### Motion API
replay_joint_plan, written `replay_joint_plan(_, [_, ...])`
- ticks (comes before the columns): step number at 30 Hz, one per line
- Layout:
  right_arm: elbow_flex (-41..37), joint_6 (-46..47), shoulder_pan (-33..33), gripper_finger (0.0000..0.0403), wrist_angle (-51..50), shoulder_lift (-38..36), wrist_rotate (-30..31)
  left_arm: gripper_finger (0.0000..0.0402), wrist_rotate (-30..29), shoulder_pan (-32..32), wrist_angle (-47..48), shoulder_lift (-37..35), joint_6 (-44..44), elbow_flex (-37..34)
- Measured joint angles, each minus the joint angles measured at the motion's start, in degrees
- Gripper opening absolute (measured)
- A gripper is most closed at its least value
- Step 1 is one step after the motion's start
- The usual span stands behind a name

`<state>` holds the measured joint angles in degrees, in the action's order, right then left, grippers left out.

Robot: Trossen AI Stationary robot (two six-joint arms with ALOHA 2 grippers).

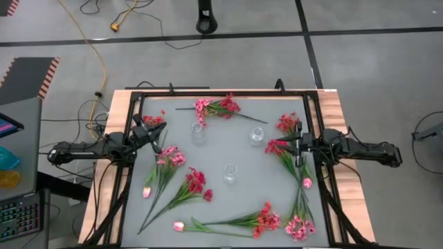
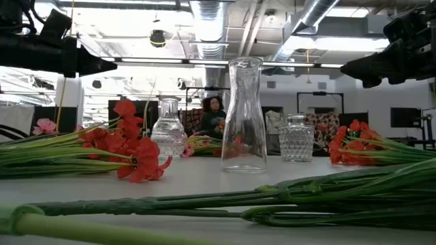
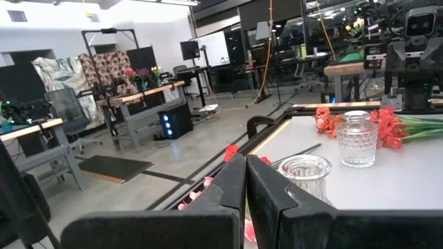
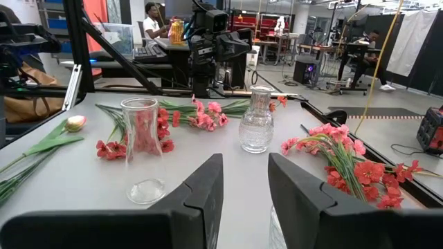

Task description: Sort flowers into vase by color

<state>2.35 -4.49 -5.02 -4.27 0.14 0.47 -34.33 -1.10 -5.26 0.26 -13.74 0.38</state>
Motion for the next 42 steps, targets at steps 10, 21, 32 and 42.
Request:
replay_joint_plan(10, [0.00, 0.02, -0.02, 0.0141, -0.02, 0.02, 0.00, 0.0000, 0.02, -0.01, -0.17, 0.01, 2.74, 0.00])
replay_joint_plan(21, [0.01, 0.00, -0.02, 0.0141, 0.00, 0.01, 0.00, 0.0046, 4.96, -0.02, 0.36, 0.03, 14.10, 1.55])
replay_joint_plan(32, [0.02, 0.00, -0.02, 0.0141, 0.06, 0.02, 0.00, 0.0212, 16.91, 0.00, -4.93, 1.84, 27.85, 1.64])
replay_joint_plan(42, [-0.20, 0.83, -0.02, 0.0141, 2.35, 0.02, -0.04, 0.0251, 26.39, 1.17, -21.97, 19.09, 29.50, 2.80])
